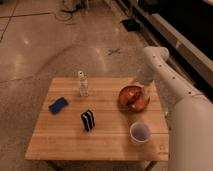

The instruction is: Knock the eraser over

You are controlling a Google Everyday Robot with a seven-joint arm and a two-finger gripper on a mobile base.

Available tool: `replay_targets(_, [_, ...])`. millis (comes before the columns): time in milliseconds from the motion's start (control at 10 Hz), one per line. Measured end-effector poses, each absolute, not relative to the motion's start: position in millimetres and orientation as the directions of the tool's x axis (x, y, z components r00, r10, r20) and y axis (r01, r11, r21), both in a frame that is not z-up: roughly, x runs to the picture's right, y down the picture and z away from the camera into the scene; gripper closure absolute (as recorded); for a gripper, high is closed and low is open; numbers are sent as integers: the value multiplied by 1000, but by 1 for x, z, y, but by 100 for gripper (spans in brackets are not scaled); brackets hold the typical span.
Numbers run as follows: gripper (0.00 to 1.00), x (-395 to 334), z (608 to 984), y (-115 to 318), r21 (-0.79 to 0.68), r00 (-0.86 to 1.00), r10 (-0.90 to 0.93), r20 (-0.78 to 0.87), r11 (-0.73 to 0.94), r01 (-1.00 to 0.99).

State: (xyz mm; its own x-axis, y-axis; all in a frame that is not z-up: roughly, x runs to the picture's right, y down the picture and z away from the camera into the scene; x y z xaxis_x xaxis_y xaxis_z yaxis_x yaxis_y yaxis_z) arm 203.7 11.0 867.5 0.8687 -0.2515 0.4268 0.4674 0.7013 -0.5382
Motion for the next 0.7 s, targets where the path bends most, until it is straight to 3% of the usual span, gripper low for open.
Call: replay_targets(700, [20, 203, 867, 10, -537, 868, -253, 427, 702, 468])
